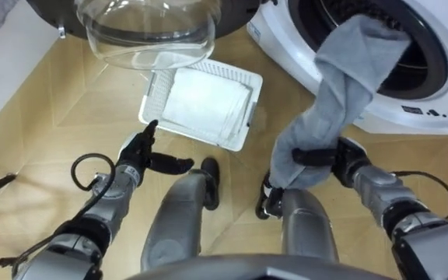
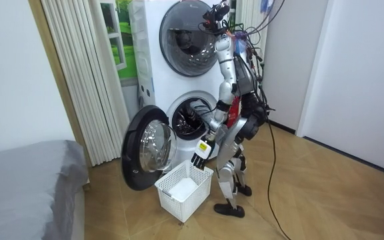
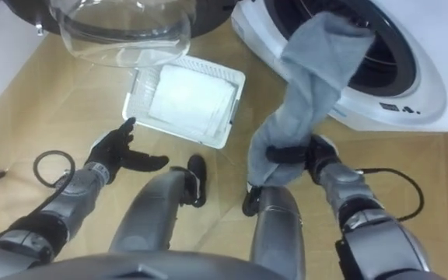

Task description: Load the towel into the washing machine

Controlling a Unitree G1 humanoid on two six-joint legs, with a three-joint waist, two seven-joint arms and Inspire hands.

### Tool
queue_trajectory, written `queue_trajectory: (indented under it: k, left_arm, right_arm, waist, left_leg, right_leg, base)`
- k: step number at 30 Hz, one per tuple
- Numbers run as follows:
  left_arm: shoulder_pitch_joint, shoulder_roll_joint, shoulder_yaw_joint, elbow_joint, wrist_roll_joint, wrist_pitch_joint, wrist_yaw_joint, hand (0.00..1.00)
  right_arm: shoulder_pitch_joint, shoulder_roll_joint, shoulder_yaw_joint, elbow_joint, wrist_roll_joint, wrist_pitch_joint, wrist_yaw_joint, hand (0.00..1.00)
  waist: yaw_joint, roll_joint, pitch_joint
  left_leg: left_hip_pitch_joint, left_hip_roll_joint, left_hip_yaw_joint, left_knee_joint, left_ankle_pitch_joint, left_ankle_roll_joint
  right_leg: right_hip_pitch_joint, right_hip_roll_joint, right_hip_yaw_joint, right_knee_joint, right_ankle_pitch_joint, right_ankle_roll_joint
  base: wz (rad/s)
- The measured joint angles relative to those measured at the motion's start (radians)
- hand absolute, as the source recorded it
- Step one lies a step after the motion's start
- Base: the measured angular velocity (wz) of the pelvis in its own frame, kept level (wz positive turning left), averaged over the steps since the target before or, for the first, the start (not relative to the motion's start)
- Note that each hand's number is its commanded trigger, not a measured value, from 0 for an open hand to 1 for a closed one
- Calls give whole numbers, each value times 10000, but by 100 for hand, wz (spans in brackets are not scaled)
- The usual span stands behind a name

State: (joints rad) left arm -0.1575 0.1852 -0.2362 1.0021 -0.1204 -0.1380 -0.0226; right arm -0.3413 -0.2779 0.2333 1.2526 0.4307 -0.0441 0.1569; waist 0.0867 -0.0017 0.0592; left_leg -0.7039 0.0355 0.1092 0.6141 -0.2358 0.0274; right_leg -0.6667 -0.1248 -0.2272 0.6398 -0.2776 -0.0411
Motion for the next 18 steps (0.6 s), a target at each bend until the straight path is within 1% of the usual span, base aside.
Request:
queue_trajectory:
  k: [1, 2, 3, 4, 5, 7, 8, 9, 10, 11, 12, 13, 15, 16, 17, 18]
  left_arm:
    - [-1, 20, 39, 1, 90, -1, 24, 0]
    - [-2, 64, 61, 2, 290, 0, 116, 0]
    - [-3, 75, 57, -3, 369, 0, 162, 0]
    - [1, 74, 46, -8, 367, -2, 172, 0]
    - [27, 102, 46, -14, 361, -8, 197, 0]
    - [91, 216, 33, -17, 366, -4, 204, 0]
    - [110, 325, -26, -17, 372, 2, 215, 0]
    - [121, 361, -41, -17, 372, 34, 286, 0]
    - [133, 360, -40, -17, 373, 50, 347, 0]
    - [142, 358, -41, -18, 372, 62, 385, 0]
    - [189, 370, 18, -25, 373, 61, 400, 0]
    - [219, 394, 63, -30, 372, 61, 401, 0]
    - [336, 630, 191, -61, 363, 68, 408, 0]
    - [365, 705, 198, -62, 344, 72, 417, 0]
    - [352, 828, 231, -73, 342, 79, 418, 0]
    - [367, 880, 283, -50, 333, 124, 426, 0]
  right_arm:
    - [-60, -31, -106, 77, 59, 63, 12, 100]
    - [-168, -113, -229, 174, 153, 209, 32, 100]
    - [-267, -275, -228, 228, 320, 359, 78, 100]
    - [-300, -358, -227, 227, 434, 430, 87, 100]
    - [-369, -471, -228, 229, 688, 513, 93, 100]
    - [-504, -588, -224, 231, 1206, 706, 122, 100]
    - [-632, -763, -224, 238, 1512, 914, 292, 100]
    - [-799, -925, -224, 271, 1684, 1050, 329, 100]
    - [-910, -1020, -227, 338, 1750, 1104, 342, 100]
    - [-1067, -1212, -227, 453, 1894, 1160, 367, 100]
    - [-1168, -1358, -309, 462, 2093, 1314, 388, 100]
    - [-1205, -1434, -333, 462, 2256, 1397, 435, 100]
    - [-1306, -1678, -612, 461, 3082, 1697, 665, 100]
    - [-1317, -1717, -611, 457, 3350, 1735, 687, 100]
    - [-1376, -1780, -611, 444, 3811, 1879, 718, 100]
    - [-1461, -1808, -609, 443, 4200, 2088, 727, 100]
  waist:
    - [2, -58, 8]
    - [2, -183, -6]
    - [6, -250, -11]
    - [14, -277, -7]
    - [41, -377, -9]
    - [16, -505, -3]
    - [18, -596, 2]
    - [-7, -624, 18]
    - [-29, -633, 22]
    - [-19, -660, 38]
    - [10, -673, 43]
    - [8, -687, 42]
    - [-16, -870, 82]
    - [-23, -925, 68]
    - [-53, -1031, 62]
    - [-70, -1106, 60]
  left_leg:
    - [4, -14, 0, -1, 14, 3]
    - [-3, -56, -6, -25, 55, 15]
    - [-28, -88, -20, -31, 85, 39]
    - [-47, -101, -22, -6, 93, 52]
    - [-82, -128, -11, 36, 97, 61]
    - [-140, -138, -11, 104, 106, 77]
    - [-193, -178, -10, 102, 127, 112]
    - [-246, -226, -16, 103, 166, 144]
    - [-266, -261, -15, 91, 195, 164]
    - [-285, -322, -12, 93, 221, 193]
    - [-309, -351, -33, 96, 242, 213]
    - [-327, -385, -37, 91, 257, 220]
    - [-362, -462, -51, 100, 293, 239]
    - [-365, -462, -50, 100, 294, 240]
    - [-366, -468, -49, 108, 298, 247]
    - [-372, -474, -46, 108, 307, 263]
  right_leg:
    - [-5, -15, 1, 12, -5, 5]
    - [-31, -58, -2, 43, -8, 9]
    - [-47, -91, -10, 61, -8, 12]
    - [-62, -108, -12, 85, -9, 19]
    - [-137, -125, 31, 163, -14, 36]
    - [-200, -124, 43, 241, -11, 45]
    - [-288, -161, 56, 338, -14, 50]
    - [-360, -260, 58, 416, -20, 58]
    - [-400, -298, 64, 463, -23, 64]
    - [-491, -332, 133, 588, -47, 101]
    - [-524, -334, 180, 604, -34, 132]
    - [-543, -336, 190, 606, -25, 146]
    - [-627, -406, 215, 712, -22, 156]
    - [-630, -407, 217, 710, -21, 157]
    - [-629, -421, 214, 720, -18, 161]
    - [-630, -432, 213, 720, -9, 176]
  base:
    - [3]
    - [8]
    - [8]
    - [3]
    - [0]
    - [0]
    - [6]
    - [10]
    - [11]
    - [8]
    - [5]
    - [5]
    - [2]
    - [0]
    - [0]
    - [0]
